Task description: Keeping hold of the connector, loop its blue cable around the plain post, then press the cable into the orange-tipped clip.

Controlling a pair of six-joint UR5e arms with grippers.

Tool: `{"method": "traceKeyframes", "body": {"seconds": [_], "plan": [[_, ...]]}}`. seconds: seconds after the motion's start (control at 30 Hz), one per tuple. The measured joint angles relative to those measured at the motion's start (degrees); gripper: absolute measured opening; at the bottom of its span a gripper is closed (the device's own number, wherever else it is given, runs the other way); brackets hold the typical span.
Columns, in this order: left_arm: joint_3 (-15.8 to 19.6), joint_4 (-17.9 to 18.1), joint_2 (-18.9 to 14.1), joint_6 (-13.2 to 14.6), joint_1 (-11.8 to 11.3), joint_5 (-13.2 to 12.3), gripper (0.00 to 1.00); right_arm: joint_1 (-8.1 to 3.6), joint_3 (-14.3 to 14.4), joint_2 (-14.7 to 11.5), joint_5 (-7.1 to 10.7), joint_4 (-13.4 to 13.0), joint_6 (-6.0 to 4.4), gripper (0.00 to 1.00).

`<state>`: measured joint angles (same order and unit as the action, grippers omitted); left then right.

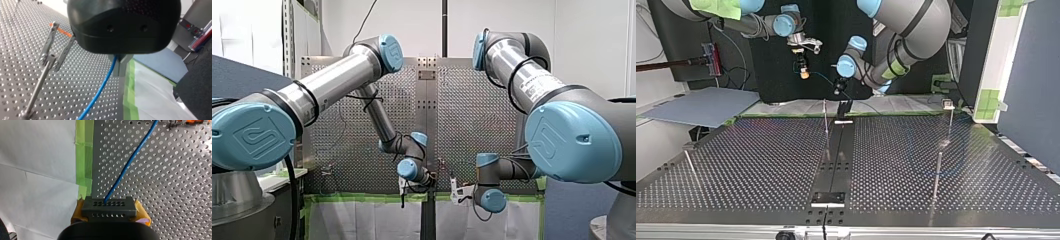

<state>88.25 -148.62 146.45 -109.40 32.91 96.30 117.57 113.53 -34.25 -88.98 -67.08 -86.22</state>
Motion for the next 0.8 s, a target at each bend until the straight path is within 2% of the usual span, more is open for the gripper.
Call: {"method": "traceKeyframes", "body": {"seconds": [0.3, 0.67, 0.8], "plan": [[1.8, 5.5, 0.0, 4.2, 1.1, 0.8, 0.00, -0.40, -0.6, 0.0, -0.33, 0.3, -0.08, 0.00], [1.8, 11.3, 0.0, 4.4, 2.6, 6.1, 0.00, -0.83, -3.6, 0.0, -0.51, 1.8, 0.01, 0.00], [1.8, 13.5, 0.0, 4.5, 2.9, 8.3, 0.00, -0.95, -4.9, 0.0, -0.42, 1.9, 0.37, 0.00]]}}
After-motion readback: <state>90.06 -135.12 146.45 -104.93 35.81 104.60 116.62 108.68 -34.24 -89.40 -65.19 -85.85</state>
